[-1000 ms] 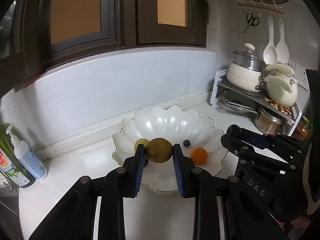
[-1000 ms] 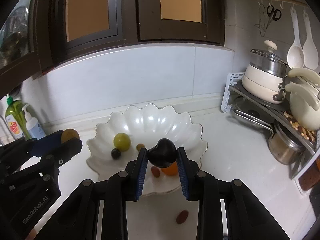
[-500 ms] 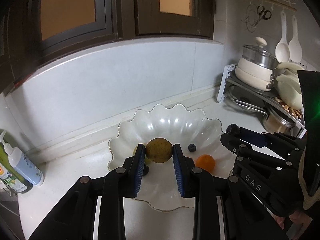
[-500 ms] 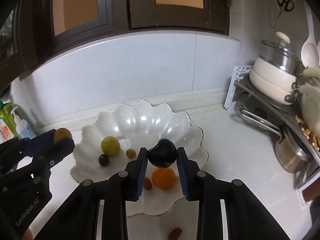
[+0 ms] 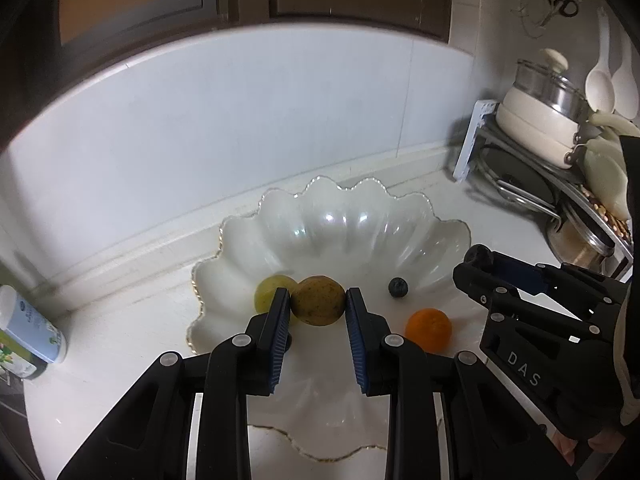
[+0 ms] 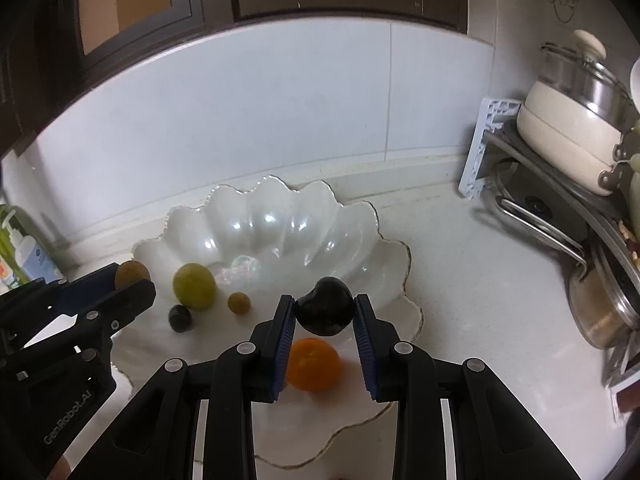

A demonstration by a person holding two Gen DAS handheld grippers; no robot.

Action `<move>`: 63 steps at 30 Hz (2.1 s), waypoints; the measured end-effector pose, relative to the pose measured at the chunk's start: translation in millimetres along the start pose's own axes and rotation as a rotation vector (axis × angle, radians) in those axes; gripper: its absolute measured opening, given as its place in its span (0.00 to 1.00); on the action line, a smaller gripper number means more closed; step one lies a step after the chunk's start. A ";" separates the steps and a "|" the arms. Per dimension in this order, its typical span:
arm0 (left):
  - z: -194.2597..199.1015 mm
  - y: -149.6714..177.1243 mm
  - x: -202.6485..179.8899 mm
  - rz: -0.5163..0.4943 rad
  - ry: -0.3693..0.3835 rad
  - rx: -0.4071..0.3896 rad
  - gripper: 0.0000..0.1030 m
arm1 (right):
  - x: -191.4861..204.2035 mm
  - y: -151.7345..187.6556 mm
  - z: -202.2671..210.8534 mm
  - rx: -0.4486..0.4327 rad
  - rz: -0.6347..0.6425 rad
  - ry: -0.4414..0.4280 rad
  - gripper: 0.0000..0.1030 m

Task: Organize fruits
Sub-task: 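Lower into the bowl and open left gripper while right gripper releases the plum, then raise both open tools out of the bowl and back away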

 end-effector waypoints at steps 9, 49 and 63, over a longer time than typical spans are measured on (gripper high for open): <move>-31.2 3.7 -0.4 0.024 -0.001 0.075 0.28 | -3.9 -1.7 -24.0 0.049 0.011 -0.010 0.30; 6.5 -1.2 4.8 0.017 -0.045 0.020 0.42 | -7.5 1.7 18.5 -0.014 -0.004 0.029 0.44; 66.1 4.0 -7.6 -0.022 0.006 -0.076 0.42 | -5.0 14.6 78.6 -0.103 -0.040 0.076 0.44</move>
Point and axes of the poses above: each gripper's, at about its wrist camera, not at the fingertips, and z roughly against the way its jaws point, x to its left, y to its underside, the point moved 4 cm from there along -z, roughly the way its jaws point, and after that the axes turned 5 degrees about y, right-handed, at the moved point
